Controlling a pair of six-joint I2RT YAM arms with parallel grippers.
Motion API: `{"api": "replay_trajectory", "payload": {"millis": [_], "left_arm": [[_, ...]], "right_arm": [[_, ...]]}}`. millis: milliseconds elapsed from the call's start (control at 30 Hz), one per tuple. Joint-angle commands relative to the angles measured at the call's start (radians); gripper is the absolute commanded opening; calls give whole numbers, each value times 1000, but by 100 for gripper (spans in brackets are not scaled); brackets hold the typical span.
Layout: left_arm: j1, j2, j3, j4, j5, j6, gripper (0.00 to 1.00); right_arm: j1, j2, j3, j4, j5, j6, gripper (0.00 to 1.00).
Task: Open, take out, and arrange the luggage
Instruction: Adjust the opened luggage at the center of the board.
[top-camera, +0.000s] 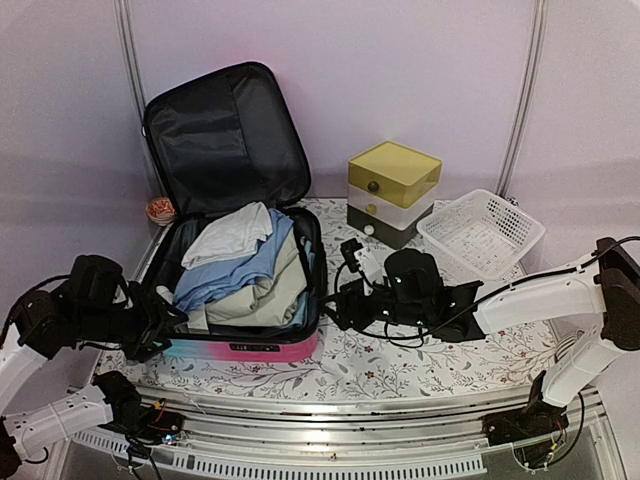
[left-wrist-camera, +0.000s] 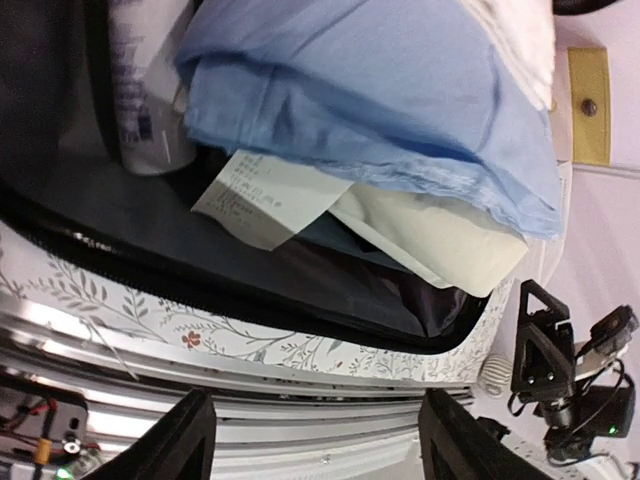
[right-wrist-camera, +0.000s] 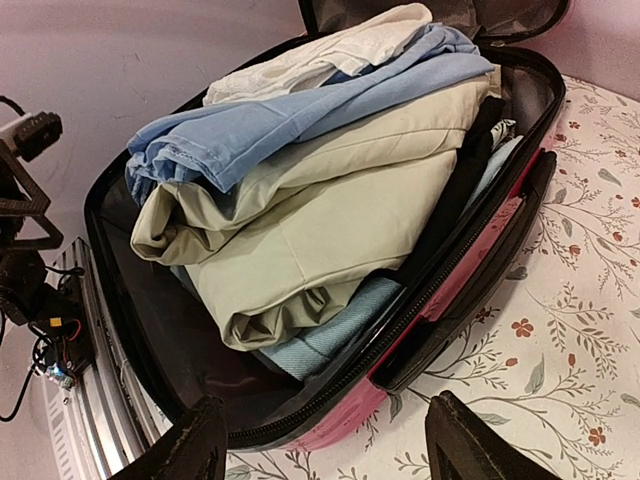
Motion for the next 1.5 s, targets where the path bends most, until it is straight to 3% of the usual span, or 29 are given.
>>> {"api": "replay_trajectory", "payload": {"millis": [0, 133, 267, 400, 600, 767, 1133, 1367, 1467], "left_arm": [[3, -39, -90, 81, 100, -256, 74], [1, -81, -173, 157, 161, -377, 83], [-8, -130, -277, 320, 197, -465, 81], [-26, -115, -293, 340, 158, -501, 80], [-39, -98, -352, 477, 162, -581, 94], [-58, -85, -398, 573, 141, -635, 97], [-75, 56, -446, 704, 49, -678, 81], [-97, 156, -398, 650, -71, -664, 72], [-119, 206, -354, 553, -121, -677, 71]], "right_arm": [[-6, -12, -8, 28, -14, 11, 70], [-8, -19, -14, 28, -12, 11, 70], [-8, -19, -16, 30, -11, 14, 70], [-9, -15, -15, 31, -14, 10, 70], [-12, -17, -15, 31, -17, 6, 70], [-15, -22, -17, 30, -19, 5, 70], [-21, -38, -30, 28, -22, 2, 70], [-27, -40, -34, 29, -23, 0, 70], [-29, -41, -38, 30, -22, -1, 70]]}}
